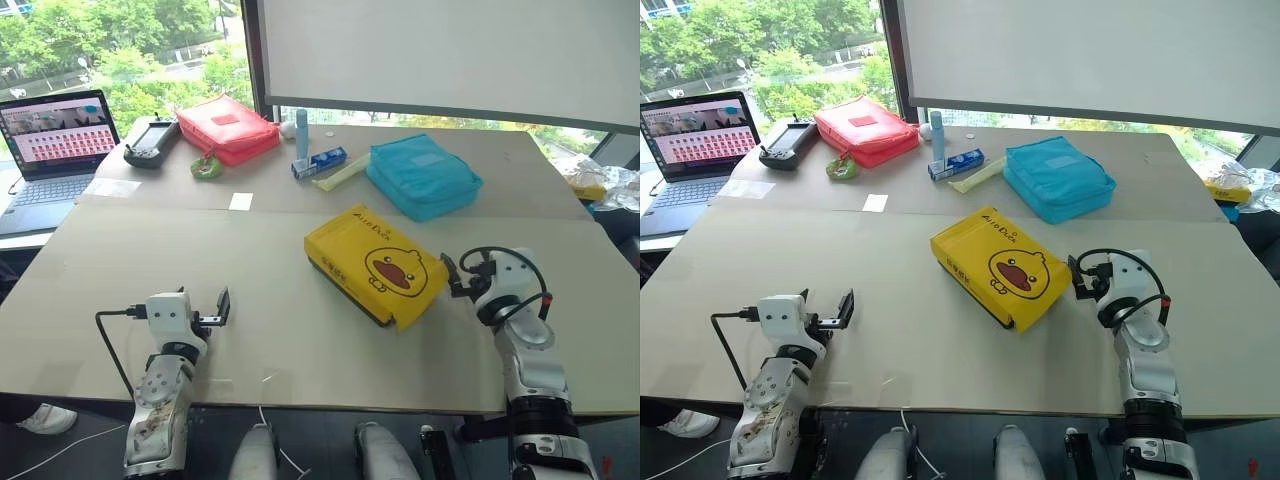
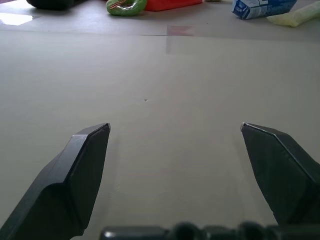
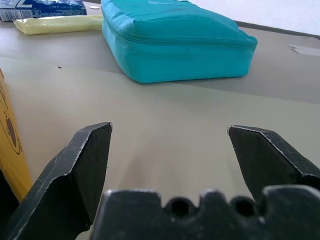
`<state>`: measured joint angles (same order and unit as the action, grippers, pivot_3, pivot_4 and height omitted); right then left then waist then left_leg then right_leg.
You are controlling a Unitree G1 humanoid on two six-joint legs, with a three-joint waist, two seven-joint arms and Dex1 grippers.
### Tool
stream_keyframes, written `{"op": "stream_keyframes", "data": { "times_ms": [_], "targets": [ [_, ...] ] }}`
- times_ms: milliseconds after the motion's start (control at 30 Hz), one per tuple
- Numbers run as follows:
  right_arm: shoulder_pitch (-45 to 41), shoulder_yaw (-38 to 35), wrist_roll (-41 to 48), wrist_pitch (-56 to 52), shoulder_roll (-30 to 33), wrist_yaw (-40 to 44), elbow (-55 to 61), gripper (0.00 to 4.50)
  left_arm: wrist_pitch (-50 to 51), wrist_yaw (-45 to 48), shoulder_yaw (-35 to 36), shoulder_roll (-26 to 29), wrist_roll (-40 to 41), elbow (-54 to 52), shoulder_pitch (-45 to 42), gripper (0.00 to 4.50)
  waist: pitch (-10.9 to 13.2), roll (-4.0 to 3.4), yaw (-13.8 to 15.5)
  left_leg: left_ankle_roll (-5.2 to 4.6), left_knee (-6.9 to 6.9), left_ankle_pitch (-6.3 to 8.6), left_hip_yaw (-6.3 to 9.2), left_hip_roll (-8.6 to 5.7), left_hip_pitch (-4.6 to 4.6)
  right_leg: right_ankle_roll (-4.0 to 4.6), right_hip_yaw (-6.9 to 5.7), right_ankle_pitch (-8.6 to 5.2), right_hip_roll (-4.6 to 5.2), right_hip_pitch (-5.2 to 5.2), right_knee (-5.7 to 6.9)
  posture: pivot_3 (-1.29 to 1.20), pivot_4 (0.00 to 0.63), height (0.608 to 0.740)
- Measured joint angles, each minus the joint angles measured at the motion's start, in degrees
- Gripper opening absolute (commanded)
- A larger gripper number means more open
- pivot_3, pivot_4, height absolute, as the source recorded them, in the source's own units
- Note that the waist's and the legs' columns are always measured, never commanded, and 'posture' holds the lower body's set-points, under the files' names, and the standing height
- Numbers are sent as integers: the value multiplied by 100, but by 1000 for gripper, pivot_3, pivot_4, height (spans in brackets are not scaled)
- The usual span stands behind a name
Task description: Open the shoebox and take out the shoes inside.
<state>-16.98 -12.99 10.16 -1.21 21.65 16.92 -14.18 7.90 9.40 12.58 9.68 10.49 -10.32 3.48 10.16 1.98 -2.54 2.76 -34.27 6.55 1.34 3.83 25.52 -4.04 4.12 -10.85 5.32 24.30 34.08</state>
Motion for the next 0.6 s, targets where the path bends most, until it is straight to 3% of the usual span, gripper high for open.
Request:
{"op": "stream_keyframes", "data": {
  "times_ms": [200, 300, 600],
  "targets": [
    [-203, 20, -679, 165, 526, -554, -331, 4416, -33, 324, 24, 388, 95, 460, -690, 4500, 4, -2, 45, 1, -2, 0, 1, -2, 12, 2, -5, 1, 2, 7, 0, 0, 150, 729],
    [-26, -310, -697, 87, 755, -711, -83, 3674, -153, 483, 101, 491, 138, 834, -1172, 3788, 3, -1, 57, 0, -10, 0, 0, -2, 8, 1, -5, 1, 2, -10, -2, 0, 150, 729],
    [962, -324, -610, -1757, 784, -504, 1681, 575, -745, 1433, -312, 691, 82, 2868, -2833, 403, 0, 3, 44, -2, -2, -3, 4, -1, 10, -2, -4, 0, -5, 1, 4, 0, 150, 729]
  ]
}}
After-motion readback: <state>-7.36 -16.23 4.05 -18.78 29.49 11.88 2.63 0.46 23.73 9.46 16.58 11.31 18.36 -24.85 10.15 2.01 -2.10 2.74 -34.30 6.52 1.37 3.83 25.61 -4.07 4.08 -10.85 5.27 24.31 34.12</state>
